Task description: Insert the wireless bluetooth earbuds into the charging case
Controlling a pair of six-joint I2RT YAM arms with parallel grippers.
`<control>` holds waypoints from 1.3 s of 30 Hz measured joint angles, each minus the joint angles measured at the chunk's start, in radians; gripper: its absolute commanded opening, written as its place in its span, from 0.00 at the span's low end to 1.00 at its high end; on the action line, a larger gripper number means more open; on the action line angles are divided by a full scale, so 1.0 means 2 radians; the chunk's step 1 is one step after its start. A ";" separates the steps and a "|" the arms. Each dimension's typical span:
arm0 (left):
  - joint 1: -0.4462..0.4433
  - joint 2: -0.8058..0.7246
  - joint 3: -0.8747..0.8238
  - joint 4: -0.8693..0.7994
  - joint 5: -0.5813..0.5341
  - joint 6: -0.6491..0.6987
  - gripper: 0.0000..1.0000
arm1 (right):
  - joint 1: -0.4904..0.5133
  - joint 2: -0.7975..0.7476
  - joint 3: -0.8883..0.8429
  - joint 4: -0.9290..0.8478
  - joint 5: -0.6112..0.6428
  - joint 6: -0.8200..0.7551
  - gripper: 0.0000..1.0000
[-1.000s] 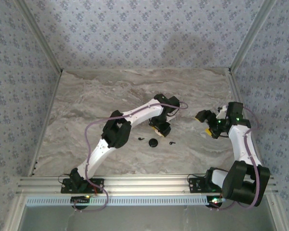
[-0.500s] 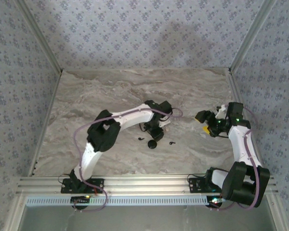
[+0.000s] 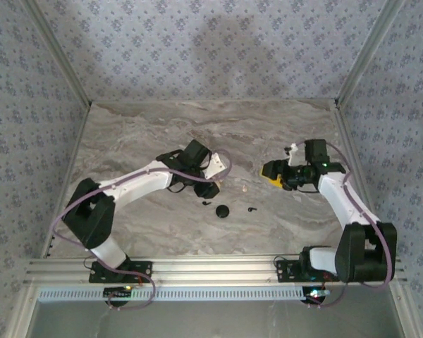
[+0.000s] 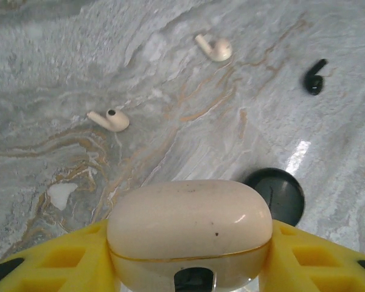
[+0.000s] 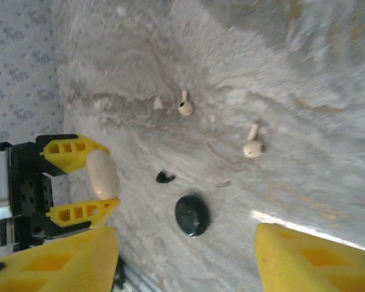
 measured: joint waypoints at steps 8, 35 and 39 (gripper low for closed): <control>-0.002 -0.031 -0.027 0.037 0.052 0.079 0.48 | 0.072 0.049 0.040 0.005 -0.038 -0.031 0.51; -0.003 -0.044 -0.028 0.059 0.084 0.109 0.47 | 0.196 0.115 0.091 0.033 -0.071 -0.055 0.52; -0.003 -0.044 -0.028 0.062 0.085 0.108 0.47 | 0.198 0.117 0.091 0.034 -0.074 -0.059 0.50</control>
